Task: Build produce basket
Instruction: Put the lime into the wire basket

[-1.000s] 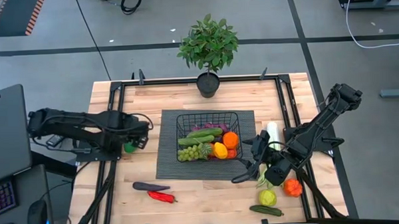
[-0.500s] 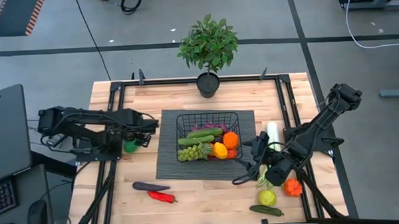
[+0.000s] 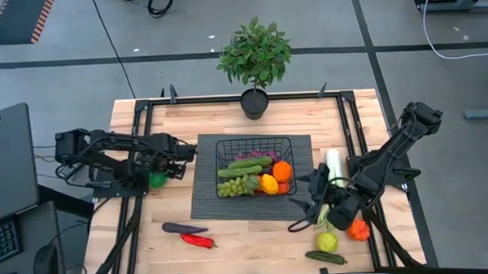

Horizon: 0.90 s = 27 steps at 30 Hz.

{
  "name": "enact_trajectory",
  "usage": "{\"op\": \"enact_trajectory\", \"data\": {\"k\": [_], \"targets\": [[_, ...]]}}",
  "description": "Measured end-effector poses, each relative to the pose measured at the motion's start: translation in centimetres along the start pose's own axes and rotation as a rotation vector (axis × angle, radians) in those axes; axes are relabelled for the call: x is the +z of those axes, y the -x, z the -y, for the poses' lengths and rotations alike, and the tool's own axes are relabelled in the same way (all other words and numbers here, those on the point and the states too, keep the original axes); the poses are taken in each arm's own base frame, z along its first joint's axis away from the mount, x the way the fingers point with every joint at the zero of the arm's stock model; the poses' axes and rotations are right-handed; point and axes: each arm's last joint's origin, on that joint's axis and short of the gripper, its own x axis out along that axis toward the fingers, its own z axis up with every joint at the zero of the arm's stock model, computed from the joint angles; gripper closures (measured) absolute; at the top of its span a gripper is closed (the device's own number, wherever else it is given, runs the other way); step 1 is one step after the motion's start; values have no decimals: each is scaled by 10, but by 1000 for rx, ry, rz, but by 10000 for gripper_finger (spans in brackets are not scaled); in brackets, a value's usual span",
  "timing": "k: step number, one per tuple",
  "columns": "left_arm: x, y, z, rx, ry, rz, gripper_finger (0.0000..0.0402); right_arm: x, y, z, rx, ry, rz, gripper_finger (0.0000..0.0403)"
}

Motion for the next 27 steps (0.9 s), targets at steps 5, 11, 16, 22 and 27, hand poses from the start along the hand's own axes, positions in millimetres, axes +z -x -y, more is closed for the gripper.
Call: {"op": "enact_trajectory", "data": {"k": [5,11,16,22,27], "targets": [[0,0,1,-8,-3,0,131,-3,5,-3,20,-13,0,55],[-3,10,8,-55,-87,0,149,-4,6,-4,29,-36,-1,55],[-2,32,22,-160,-151,60,203,-5,8,-5,36,-48,-2,55],[-5,61,33,-242,-199,119,226,-8,12,-7,55,-42,-3,55],[-5,120,41,-388,-245,232,216,-8,13,-8,55,-40,0,55]]}}
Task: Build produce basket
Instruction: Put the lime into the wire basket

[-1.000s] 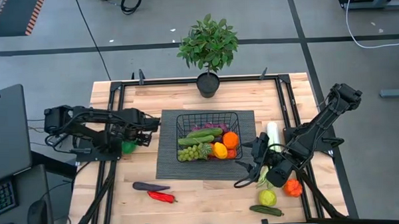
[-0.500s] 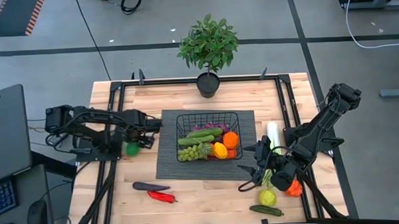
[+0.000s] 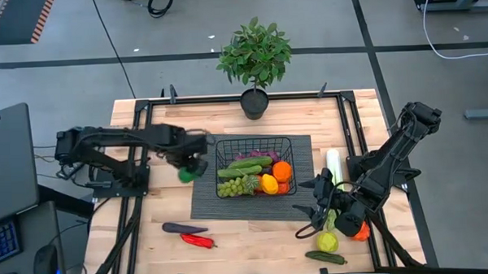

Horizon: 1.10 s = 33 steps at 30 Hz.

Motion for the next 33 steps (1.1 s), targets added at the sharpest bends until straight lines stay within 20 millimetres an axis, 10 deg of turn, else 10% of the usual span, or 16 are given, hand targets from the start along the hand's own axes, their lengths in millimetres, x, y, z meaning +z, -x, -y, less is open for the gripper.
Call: {"op": "enact_trajectory", "data": {"k": [9,19,33], "targets": [[15,77,50,-236,-298,464,219,3,1,2,-14,-8,20,55],[14,37,93,-87,-635,544,219,0,1,0,-5,-87,15,55],[24,27,97,-14,-704,583,133,-3,-17,0,-71,-56,1,55]]}}
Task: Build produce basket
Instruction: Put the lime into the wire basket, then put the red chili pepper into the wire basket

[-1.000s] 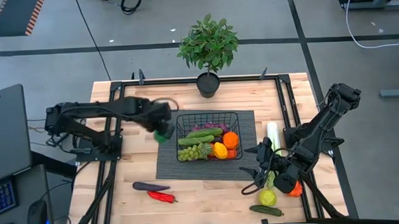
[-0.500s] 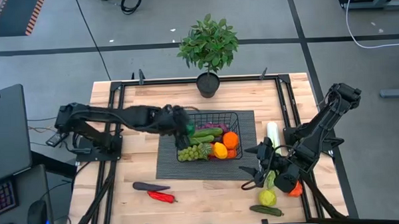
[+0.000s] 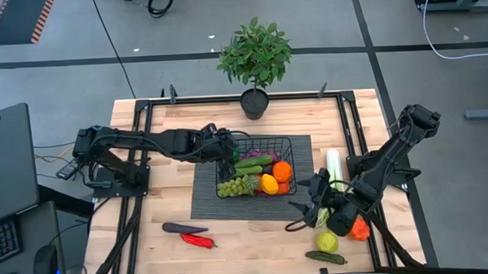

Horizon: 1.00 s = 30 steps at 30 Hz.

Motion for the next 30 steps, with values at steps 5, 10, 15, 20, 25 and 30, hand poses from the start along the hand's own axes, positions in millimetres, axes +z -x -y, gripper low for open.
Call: {"op": "enact_trajectory", "data": {"k": [5,10,15,20,25,30], "targets": [[-3,1,0,-15,-4,-28,124,2,-4,2,-8,33,-14,55],[-18,12,10,-135,-10,-171,128,1,-4,3,-13,51,-29,55],[-41,31,40,-204,-82,-283,142,2,-5,4,-26,93,-15,55],[-63,55,74,-253,-71,-312,151,3,-6,5,-38,95,-6,55],[-86,77,103,-287,-41,-326,152,3,-6,5,-36,89,-5,55],[-111,79,135,-289,-72,-360,153,5,-6,2,-15,57,8,55]]}}
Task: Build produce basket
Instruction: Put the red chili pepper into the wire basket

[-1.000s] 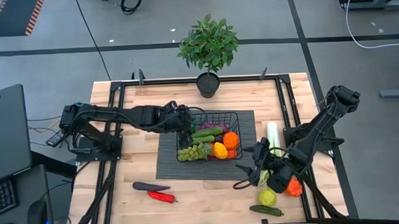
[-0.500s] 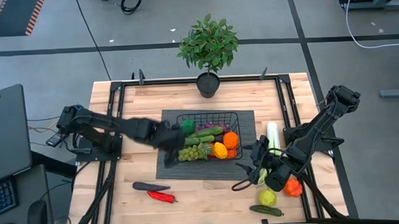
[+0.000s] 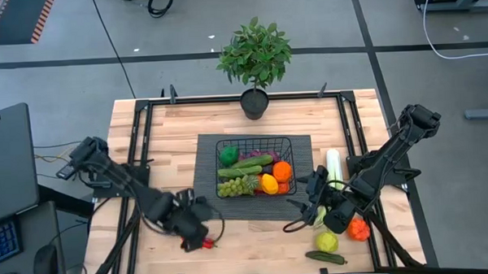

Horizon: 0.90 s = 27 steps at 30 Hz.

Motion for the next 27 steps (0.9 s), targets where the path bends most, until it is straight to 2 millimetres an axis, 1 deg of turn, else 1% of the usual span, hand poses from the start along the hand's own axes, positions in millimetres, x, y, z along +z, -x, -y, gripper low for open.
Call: {"op": "enact_trajectory", "data": {"k": [6,11,13,17,22,24,27], "targets": [[-20,-36,32,17,-95,-97,158,2,0,-5,54,-44,-14,55],[-30,-66,49,25,-165,-136,164,0,-1,-9,78,-60,-11,55],[-31,-77,53,31,-178,-142,167,-7,-3,-7,68,-42,-8,55],[-32,-97,58,46,-201,-156,170,-23,-12,-5,53,-76,-25,55],[-36,-119,61,76,-240,-186,171,-32,-17,-3,73,-134,-23,55],[-38,-127,62,86,-246,-197,171,-35,-17,-4,91,-149,-14,55],[-38,-130,63,87,-263,-204,171,-41,-19,-4,120,-168,2,55]]}}
